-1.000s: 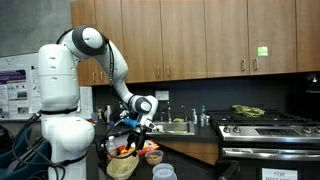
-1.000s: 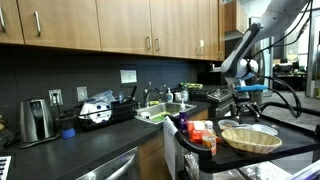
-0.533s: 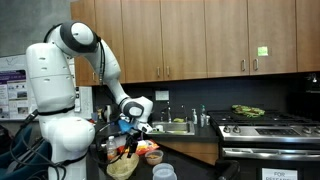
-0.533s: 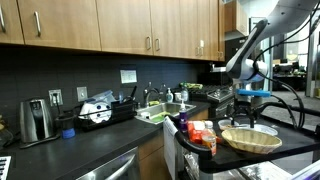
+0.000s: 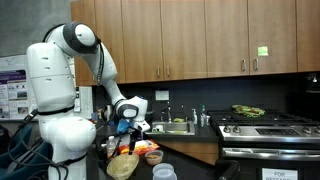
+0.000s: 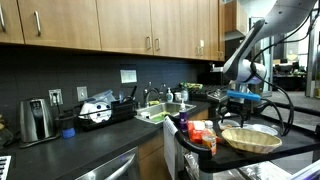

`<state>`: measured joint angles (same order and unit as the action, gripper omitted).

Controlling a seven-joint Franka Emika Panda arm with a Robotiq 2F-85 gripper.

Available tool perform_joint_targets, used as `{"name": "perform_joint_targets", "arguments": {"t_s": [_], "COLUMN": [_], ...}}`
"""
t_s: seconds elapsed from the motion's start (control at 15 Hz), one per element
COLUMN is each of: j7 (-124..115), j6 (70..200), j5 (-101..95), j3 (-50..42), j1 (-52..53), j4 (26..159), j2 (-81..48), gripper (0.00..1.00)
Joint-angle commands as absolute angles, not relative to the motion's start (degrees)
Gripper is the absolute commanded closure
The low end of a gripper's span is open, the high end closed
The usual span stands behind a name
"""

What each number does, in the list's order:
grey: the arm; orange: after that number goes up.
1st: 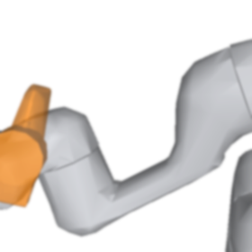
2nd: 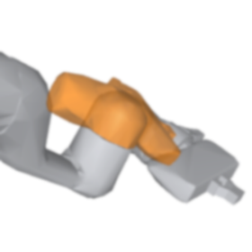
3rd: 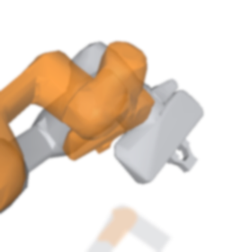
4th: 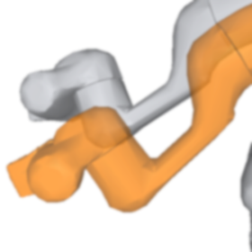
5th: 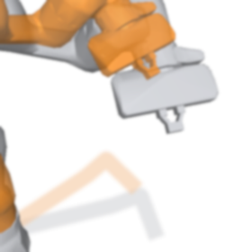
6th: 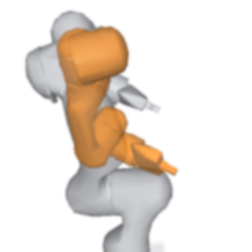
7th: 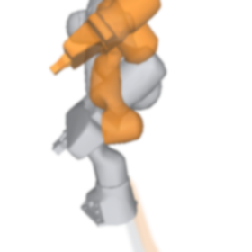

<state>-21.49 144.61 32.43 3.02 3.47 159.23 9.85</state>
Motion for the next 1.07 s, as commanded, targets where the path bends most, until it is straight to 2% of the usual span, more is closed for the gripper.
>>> {"name": "perform_joint_targets", "arguments": {"t_s": [0.0, 0.47, 1.0], "j7": [-25.5, -23.3, -4.1], "j6": [144.9, 149.3, 153.6], "j5": [35.9, 47.6, 72.1], "j3": [3.4, 4.1, 4.4], "j1": [4.0, 5.2, 5.8], "j4": [159.1, 159.0, 159.1], "j2": [10.2, 7.3, 2.3], "gripper": [0.0, 0.0, 0.0]}}
